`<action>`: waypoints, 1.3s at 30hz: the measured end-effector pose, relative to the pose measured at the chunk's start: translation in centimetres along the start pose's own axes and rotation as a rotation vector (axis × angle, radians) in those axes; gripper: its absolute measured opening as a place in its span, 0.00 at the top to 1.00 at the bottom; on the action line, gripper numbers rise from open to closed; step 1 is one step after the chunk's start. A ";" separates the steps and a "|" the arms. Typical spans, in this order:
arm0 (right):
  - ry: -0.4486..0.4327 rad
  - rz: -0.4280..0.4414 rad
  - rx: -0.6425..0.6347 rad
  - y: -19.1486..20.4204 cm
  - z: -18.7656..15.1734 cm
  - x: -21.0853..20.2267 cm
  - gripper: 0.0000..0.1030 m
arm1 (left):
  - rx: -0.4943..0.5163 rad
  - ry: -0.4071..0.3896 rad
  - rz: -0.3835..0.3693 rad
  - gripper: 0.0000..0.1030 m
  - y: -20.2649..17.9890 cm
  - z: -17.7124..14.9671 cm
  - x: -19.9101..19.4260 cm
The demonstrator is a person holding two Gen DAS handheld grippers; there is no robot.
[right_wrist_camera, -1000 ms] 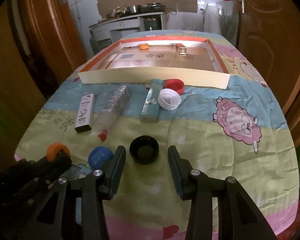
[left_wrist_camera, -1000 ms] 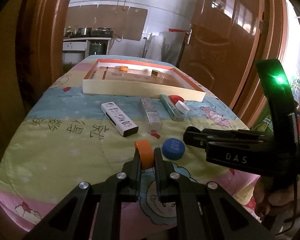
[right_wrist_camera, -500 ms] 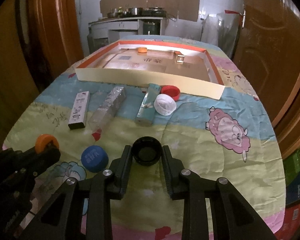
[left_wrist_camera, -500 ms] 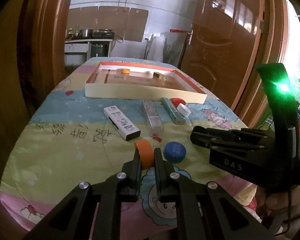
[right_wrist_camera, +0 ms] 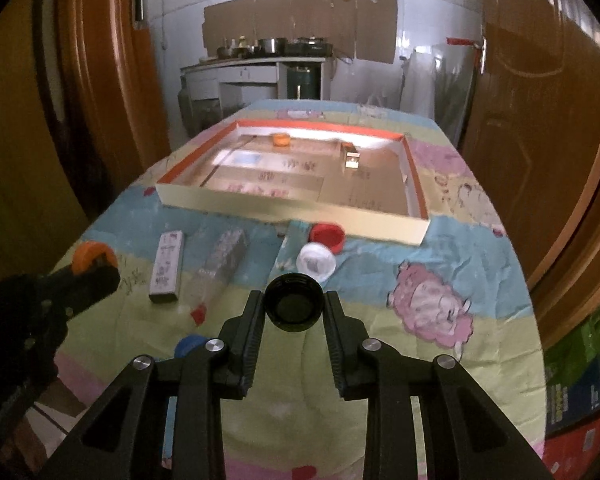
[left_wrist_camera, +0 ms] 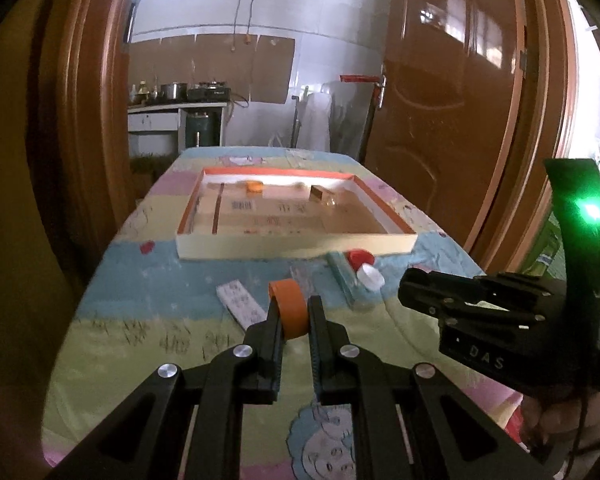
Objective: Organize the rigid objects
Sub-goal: 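Carry the orange cap and black cap over the cardboard tray with both tools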
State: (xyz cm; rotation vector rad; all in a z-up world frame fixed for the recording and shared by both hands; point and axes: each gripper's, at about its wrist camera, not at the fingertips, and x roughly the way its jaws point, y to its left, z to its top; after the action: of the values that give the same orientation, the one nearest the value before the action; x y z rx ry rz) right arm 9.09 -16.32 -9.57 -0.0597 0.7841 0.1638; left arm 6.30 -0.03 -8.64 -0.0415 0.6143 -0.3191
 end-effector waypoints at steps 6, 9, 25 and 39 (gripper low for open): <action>-0.029 0.009 -0.017 -0.4 1.9 -0.4 0.71 | 0.015 -0.012 0.006 0.89 0.1 2.5 0.6; -0.040 0.013 -0.028 -0.7 2.9 -0.4 0.71 | 0.015 -0.013 0.007 0.89 0.3 3.7 1.2; -0.062 0.057 -0.055 -1.9 8.8 2.0 0.71 | 0.009 -0.020 0.032 0.89 1.8 9.6 5.4; -0.032 0.098 -0.022 -3.4 12.9 7.1 0.71 | 0.007 0.038 0.070 0.89 3.2 12.8 10.7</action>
State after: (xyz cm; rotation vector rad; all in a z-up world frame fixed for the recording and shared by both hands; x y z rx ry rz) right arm 23.64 -17.31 -5.47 -0.0396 0.7533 0.2663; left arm 22.75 -1.00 -4.62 -0.0074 0.6511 -0.2551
